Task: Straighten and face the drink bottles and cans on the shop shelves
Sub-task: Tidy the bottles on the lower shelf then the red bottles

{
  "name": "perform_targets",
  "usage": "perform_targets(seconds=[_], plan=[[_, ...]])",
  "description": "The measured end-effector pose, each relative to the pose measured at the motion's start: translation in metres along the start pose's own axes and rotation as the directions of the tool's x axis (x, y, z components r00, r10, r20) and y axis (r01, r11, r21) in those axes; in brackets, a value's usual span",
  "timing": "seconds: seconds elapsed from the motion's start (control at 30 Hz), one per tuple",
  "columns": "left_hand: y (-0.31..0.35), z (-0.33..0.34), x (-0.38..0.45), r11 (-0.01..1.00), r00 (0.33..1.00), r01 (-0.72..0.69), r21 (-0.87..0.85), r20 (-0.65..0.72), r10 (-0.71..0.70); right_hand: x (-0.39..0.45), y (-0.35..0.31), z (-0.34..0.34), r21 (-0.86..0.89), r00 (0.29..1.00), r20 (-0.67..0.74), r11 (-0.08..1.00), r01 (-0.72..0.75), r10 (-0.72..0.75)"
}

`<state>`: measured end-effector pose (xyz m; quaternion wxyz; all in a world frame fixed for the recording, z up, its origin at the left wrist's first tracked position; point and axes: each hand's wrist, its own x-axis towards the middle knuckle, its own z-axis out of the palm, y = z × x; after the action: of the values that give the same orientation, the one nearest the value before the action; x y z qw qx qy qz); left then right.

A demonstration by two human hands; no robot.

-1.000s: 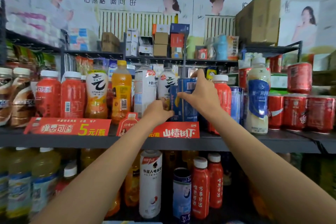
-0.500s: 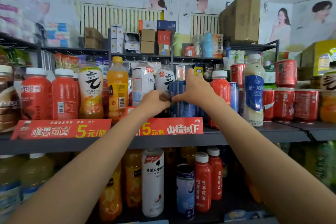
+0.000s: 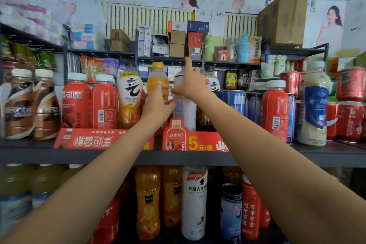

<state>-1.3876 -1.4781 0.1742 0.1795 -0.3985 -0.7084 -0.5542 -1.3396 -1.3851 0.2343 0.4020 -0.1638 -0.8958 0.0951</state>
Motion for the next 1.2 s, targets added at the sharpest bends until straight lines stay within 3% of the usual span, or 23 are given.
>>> perform_targets(seconds=[0.13, 0.3, 0.57, 0.67, 0.77, 0.83, 0.9, 1.03, 1.2], plan=[[-0.006, -0.010, -0.005, 1.000, 0.996, -0.007, -0.021, 0.090, 0.009, -0.006, -0.003, 0.013, 0.064, 0.991, -0.127, 0.997, -0.039, 0.047], [0.002, -0.017, -0.008, 0.992, 0.992, -0.024, -0.122, 0.120, 0.039, -0.026, -0.013, -0.003, 0.146, 0.950, -0.308, 0.984, 0.098, -0.049], [0.061, -0.033, -0.021, 0.937, 0.978, -0.205, -0.284, -0.027, 0.206, -0.057, -0.052, -0.080, 0.149, 0.717, -0.634, 0.865, 0.480, -0.289], [0.085, -0.047, -0.036, 0.883, 0.971, -0.234, -0.407, -0.062, 0.229, -0.075, -0.073, -0.094, 0.138, 0.693, -0.662, 0.864, 0.485, -0.283], [0.083, -0.060, -0.065, 0.801, 0.990, -0.106, -0.589, 0.014, 0.142, -0.095, -0.099, -0.099, 0.114, 0.817, -0.536, 0.940, 0.321, -0.213], [0.069, -0.065, -0.094, 0.762, 0.993, 0.033, -0.646, 0.110, 0.050, -0.110, -0.107, -0.091, 0.035, 0.918, -0.347, 0.976, 0.217, -0.192], [0.050, -0.070, -0.124, 0.720, 0.983, 0.144, -0.679, 0.184, -0.022, -0.131, -0.109, -0.079, -0.028, 0.958, -0.155, 0.970, 0.240, -0.242], [0.011, -0.075, -0.191, 0.705, 0.928, 0.340, -0.622, 0.343, -0.145, -0.180, -0.096, -0.062, 0.141, 0.947, 0.159, 0.956, 0.257, -0.278], [-0.022, -0.070, -0.278, 0.780, 0.824, 0.498, -0.379, 0.488, -0.289, -0.261, -0.054, -0.026, 0.308, 0.900, 0.405, 0.951, 0.029, -0.159]])
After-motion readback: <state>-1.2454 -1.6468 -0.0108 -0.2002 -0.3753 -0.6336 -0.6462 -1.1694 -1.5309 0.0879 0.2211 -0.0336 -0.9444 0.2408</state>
